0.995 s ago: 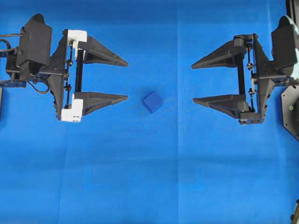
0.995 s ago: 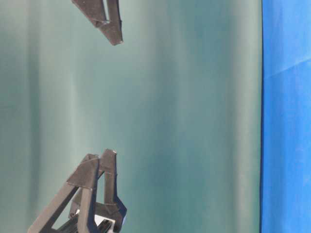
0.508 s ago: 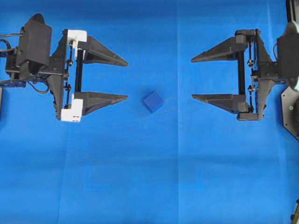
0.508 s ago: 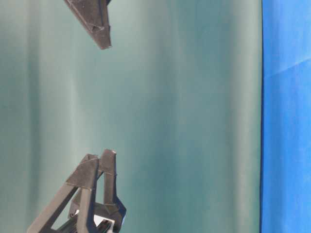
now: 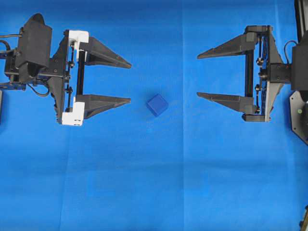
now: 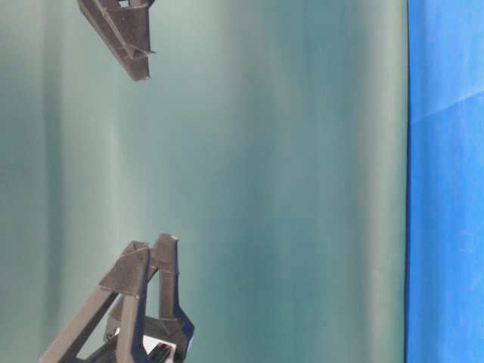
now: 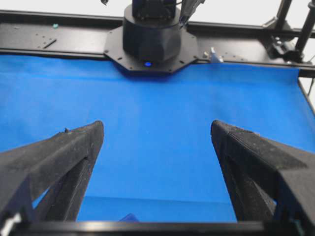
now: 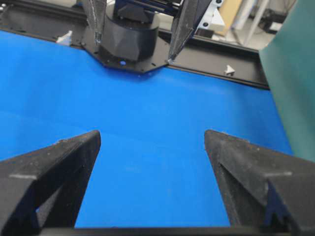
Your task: Handover the blue block to the right arm after grasping it with the left arm, then place it in the designated position.
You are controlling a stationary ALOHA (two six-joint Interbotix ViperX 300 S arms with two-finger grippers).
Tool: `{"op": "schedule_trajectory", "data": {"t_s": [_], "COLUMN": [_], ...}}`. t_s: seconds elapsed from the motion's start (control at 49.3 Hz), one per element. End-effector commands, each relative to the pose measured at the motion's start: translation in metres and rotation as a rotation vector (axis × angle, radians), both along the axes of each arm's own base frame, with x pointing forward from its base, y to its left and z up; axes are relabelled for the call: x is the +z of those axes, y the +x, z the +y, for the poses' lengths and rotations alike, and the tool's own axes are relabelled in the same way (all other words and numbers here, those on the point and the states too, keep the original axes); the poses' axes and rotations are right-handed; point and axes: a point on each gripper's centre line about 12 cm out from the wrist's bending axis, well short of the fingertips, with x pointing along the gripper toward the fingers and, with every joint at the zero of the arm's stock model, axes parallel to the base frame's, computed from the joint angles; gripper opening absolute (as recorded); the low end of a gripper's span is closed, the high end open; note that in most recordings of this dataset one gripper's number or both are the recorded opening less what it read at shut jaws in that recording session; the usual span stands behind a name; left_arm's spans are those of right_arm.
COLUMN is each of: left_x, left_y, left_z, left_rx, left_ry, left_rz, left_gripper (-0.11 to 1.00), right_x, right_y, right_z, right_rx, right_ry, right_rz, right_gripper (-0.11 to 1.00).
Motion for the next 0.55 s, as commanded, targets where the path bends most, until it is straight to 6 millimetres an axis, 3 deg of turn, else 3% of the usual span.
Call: {"op": "schedule_trajectory", "data": {"t_s": [0.0, 0.528], "left_x": [0.0142, 0.0142], "left_y": [-0.0008, -0.0008], "left_z": [-0.0011, -0.0011], "left_rx": [-0.004, -0.004], "left_ry": [0.001, 0.0], "left_rz": [-0.041, -0.041], "left_gripper": [0.93, 0.93], "right_x": [0.0074, 0.0068], "right_y": [0.0013, 0.0013], "right_z": [-0.001, -0.001], "right_rx": [-0.007, -0.008], "right_ry": [0.004, 0.015], "right_rz": [-0.025, -0.021], "right_gripper": [0.88, 0.88]}}
